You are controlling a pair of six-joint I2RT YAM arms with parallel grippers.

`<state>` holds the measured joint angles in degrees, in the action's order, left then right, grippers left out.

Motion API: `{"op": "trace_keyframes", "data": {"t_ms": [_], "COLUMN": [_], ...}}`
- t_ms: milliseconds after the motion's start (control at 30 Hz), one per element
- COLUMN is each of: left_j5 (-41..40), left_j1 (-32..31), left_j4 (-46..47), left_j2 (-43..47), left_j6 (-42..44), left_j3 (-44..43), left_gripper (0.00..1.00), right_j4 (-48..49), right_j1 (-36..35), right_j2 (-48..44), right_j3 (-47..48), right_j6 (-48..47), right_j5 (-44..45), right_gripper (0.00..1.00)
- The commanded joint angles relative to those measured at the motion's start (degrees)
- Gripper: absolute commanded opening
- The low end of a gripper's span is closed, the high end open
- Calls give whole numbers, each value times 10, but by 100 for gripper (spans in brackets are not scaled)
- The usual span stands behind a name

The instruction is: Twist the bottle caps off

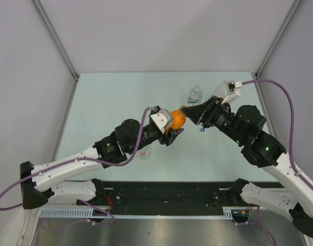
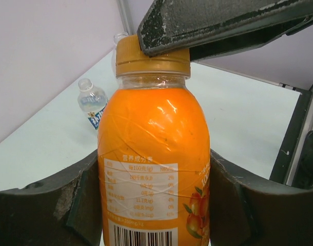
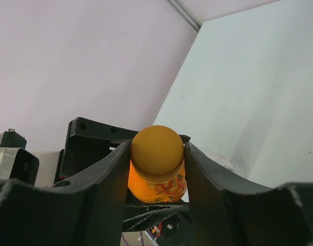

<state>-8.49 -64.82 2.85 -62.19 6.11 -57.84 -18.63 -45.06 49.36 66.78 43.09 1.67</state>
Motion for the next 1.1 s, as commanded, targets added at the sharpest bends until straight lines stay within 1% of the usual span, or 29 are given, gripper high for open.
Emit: {"op": "trace_keyframes", "data": {"t_ms": [0,33,100,133,200,233,267,300,333,400,433,500,533,633,667,733,767,833,867,1000,1033,1067], "left_j5": [-12,-12,-11,-10,-6,-1,6,15,46,79,134,192,246,334,394,452,498,548,591,672,686,698], "left_j1": [-6,-7,-7,-7,-7,-7,-7,-7,-7,-7,-7,-4,-2,16,28,42,53,63,71,83,84,85], "left_j4": [31,31,31,31,31,30,30,30,29,25,24,9,1,-15,-15,-5,1,22,28,72,80,87], "left_j2": [13,13,13,12,14,14,15,17,19,27,29,29,25,13,12,6,3,-6,-11,-32,-35,-42], "left_j6": [13,14,13,13,11,10,8,5,3,-8,-11,-25,-34,-68,-82,-116,-129,-162,-173,-231,-238,-252], "left_j3": [5,5,6,6,6,6,6,6,6,5,2,-7,-22,-47,-51,-58,-60,-64,-66,-69,-69,-69], "left_gripper": [0,0,0,0,0,0,0,0,0,0,0,0,0,0,0,0,0,0,0,0,0,0], "right_j4": [13,13,13,13,12,13,16,18,18,26,29,37,37,42,45,49,56,61,68,88,91,98], "right_j1": [-6,-6,-6,-6,-6,-6,-6,-6,-6,-6,-6,-7,-6,-6,-6,-6,-6,-6,-6,-6,-5,-5], "right_j2": [1,1,1,2,2,3,3,3,2,1,-2,-6,-9,-19,-21,-26,-31,-38,-43,-52,-54,-55], "right_j3": [24,24,24,24,24,24,24,24,23,21,19,18,17,16,16,14,12,9,7,3,3,3], "right_j6": [5,3,2,1,-3,-8,-12,-17,-28,-46,-62,-80,-89,-124,-142,-158,-170,-197,-206,-247,-250,-255], "right_j5": [3,3,3,1,-3,-8,-10,-11,-32,-47,-61,-76,-93,-127,-138,-172,-186,-227,-242,-329,-360,-373], "right_gripper": [45,40,34,27,17,6,1,0,0,0,0,0,0,0,0,0,0,0,0,0,0,0]}}
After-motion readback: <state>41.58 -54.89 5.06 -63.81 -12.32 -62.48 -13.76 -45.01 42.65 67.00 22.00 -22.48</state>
